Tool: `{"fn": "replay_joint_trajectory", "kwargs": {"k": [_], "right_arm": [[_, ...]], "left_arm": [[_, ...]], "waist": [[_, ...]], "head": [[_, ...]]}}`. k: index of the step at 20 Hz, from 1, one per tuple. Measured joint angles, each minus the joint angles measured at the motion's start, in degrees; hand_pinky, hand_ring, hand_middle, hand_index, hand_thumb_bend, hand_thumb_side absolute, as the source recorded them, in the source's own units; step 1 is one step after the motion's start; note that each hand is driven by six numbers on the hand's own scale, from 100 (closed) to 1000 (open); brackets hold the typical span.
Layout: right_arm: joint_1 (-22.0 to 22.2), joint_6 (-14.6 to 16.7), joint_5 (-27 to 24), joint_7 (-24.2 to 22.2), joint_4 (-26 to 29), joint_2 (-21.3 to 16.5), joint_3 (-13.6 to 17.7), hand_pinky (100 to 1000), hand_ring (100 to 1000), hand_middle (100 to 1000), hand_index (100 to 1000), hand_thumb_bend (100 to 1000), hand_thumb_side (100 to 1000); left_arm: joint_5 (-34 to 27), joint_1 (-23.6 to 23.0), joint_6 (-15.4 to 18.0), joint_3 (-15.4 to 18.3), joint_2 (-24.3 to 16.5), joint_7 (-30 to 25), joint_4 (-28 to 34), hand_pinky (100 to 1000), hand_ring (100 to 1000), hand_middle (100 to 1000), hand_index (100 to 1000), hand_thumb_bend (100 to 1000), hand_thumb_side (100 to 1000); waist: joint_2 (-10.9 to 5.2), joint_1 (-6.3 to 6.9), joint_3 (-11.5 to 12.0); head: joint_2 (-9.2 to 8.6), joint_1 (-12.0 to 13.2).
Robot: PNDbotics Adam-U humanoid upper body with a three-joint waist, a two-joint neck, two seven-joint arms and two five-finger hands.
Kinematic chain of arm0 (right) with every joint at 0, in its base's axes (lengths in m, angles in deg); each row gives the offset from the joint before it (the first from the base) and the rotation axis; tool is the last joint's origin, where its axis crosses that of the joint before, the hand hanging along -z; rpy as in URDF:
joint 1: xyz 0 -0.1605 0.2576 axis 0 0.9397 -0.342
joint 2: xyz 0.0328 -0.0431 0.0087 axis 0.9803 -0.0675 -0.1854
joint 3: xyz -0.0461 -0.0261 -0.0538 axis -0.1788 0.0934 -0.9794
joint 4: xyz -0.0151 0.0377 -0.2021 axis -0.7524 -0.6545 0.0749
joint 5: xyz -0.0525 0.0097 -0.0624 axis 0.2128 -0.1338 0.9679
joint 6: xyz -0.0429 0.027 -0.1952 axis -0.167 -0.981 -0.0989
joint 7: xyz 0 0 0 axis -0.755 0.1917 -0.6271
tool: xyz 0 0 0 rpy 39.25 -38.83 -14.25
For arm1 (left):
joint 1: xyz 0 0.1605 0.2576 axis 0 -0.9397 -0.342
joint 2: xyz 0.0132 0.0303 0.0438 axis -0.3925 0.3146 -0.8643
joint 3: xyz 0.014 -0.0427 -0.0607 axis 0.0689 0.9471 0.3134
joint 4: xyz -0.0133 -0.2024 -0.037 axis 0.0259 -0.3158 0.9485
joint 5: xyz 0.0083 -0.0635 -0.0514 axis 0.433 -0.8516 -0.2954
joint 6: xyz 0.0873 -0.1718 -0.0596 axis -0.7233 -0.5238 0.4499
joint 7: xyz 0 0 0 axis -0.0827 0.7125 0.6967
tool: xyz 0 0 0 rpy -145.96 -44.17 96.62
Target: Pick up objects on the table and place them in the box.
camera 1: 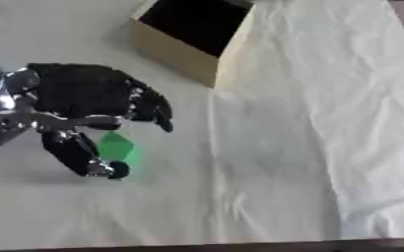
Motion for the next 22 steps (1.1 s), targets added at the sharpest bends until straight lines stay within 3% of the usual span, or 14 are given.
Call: {"fn": "replay_joint_trajectory", "kwargs": {"k": [13, 22], "right_arm": [[0.2, -0.3, 0.0, 0.4, 0.0, 0.0, 0.2, 793, 684, 609, 811, 100, 719], [0.2, -0.1, 0.0, 0.6, 0.0, 0.0, 0.2, 793, 681, 606, 810, 100, 720]], "left_arm": [[-11.0, -3.1, -4.0, 4.9, -5.3, -11.6, 0.2, 784, 869, 829, 892, 581, 275], [-8.2, -6.5, -5.3, 4.3, -7.3, -14.3, 0.2, 801, 886, 838, 893, 617, 274]], "waist": [[-0.39, 0.49, 0.9], [-0.55, 0.5, 0.5]], "head": [[0.5, -1.1], [0.49, -1.0]]}}
